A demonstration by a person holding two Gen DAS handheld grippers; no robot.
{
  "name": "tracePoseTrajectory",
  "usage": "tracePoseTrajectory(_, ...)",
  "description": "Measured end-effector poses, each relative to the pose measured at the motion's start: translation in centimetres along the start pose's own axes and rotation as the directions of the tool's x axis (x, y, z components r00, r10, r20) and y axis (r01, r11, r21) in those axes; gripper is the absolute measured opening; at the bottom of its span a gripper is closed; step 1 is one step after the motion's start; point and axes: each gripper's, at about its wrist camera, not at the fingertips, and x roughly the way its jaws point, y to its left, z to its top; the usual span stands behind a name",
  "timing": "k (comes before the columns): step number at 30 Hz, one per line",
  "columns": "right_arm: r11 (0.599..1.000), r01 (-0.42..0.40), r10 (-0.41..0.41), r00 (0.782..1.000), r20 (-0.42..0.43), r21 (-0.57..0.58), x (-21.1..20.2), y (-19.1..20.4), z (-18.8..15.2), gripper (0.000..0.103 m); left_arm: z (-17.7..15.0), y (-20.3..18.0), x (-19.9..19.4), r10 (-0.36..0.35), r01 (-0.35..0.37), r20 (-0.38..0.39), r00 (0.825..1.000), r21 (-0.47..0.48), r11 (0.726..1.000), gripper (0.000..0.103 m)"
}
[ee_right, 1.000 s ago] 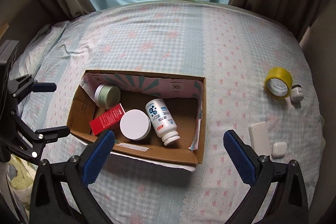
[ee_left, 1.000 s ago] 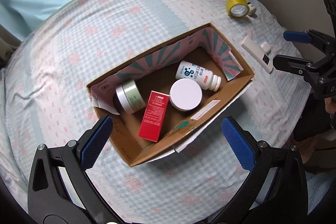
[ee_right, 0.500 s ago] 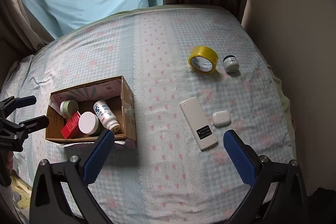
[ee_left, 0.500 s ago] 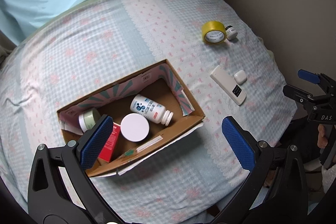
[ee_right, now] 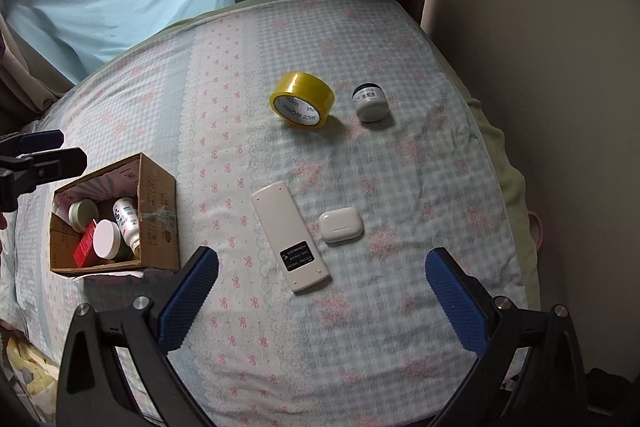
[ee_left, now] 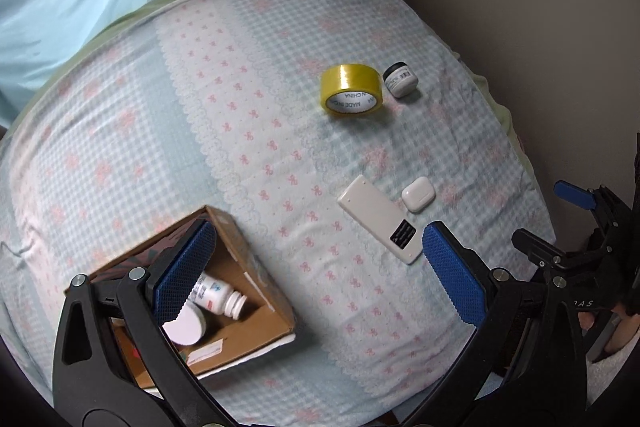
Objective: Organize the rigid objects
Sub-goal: 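Withdraw both tools and move toward the yellow tape and earbud case, then grasp the yellow tape roll with the left tool while the right tool grasps the white earbud case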
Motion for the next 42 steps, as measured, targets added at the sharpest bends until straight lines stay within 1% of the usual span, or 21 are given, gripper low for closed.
tracePoseTrajectory(5, 0.998, -0.016, 0.018, 0.999, -0.051, 0.053, 3.5, -3.0, 0.8, 0.103, 4.9, -2.2, 4.9, -0.030, 0.032, -0.065, 0.997, 0.029, 0.999, 0.103)
tracePoseTrajectory(9, 0.997, -0.028, 0.036, 0.994, -0.105, 0.070, 7.1, -4.3, 1.2, 0.103, 8.4, -3.5, 9.7, -0.057, 0.061, -0.126, 0.990, 0.028, 0.998, 0.103)
tracePoseTrajectory(13, 0.996, -0.035, 0.048, 0.985, -0.164, 0.082, 11.0, -4.7, 1.2, 0.103, 11.3, -4.3, 14.2, -0.071, 0.077, -0.168, 0.983, 0.032, 0.997, 0.103)
tracePoseTrajectory(18, 0.999, -0.002, 0.008, 0.977, -0.212, 0.032, 15.2, -4.3, 1.1, 0.102, 14.0, -4.5, 18.8, -0.058, 0.069, -0.210, 0.976, 0.047, 0.997, 0.103)
tracePoseTrajectory(19, 1.000, -0.002, 0.007, 0.975, -0.223, 0.024, 16.0, -4.2, 1.1, 0.098, 14.3, -4.4, 19.6, -0.056, 0.067, -0.217, 0.975, 0.048, 0.997, 0.103)
tracePoseTrajectory(21, 1.000, 0.001, 0.001, 0.968, -0.250, 0.009, 17.5, -4.0, 1.0, 0.095, 14.8, -4.4, 21.1, -0.052, 0.065, -0.234, 0.971, 0.048, 0.997, 0.103)
tracePoseTrajectory(24, 1.000, 0.002, -0.003, 0.960, -0.279, -0.006, 19.3, -3.6, 0.8, 0.095, 15.2, -4.3, 23.0, -0.036, 0.053, -0.261, 0.965, 0.058, 0.997, 0.103)
tracePoseTrajectory(28, 1.000, 0.011, -0.019, 0.950, -0.313, -0.026, 21.0, -3.2, 0.6, 0.094, 15.2, -4.1, 25.0, -0.034, 0.053, -0.290, 0.956, 0.058, 0.997, 0.103)
tracePoseTrajectory(29, 1.000, 0.011, -0.019, 0.947, -0.320, -0.025, 21.4, -3.2, 0.6, 0.093, 15.2, -4.0, 25.5, -0.033, 0.052, -0.296, 0.955, 0.057, 0.997, 0.103)
tracePoseTrajectory(31, 1.000, 0.011, -0.019, 0.940, -0.340, -0.027, 22.2, -3.2, 0.6, 0.085, 15.3, -4.0, 26.3, -0.035, 0.053, -0.306, 0.952, 0.052, 0.997, 0.103)
tracePoseTrajectory(38, 0.998, 0.040, -0.058, 0.928, -0.369, -0.058, 23.7, -2.7, 0.4, 0.084, 15.5, -3.9, 29.5, -0.046, 0.058, -0.345, 0.938, 0.025, 0.998, 0.103)
tracePoseTrajectory(42, 0.995, 0.059, -0.085, 0.926, -0.367, -0.081, 23.8, -2.4, 0.3, 0.083, 15.4, -3.9, 30.8, -0.054, 0.061, -0.360, 0.932, 0.009, 0.998, 0.103)
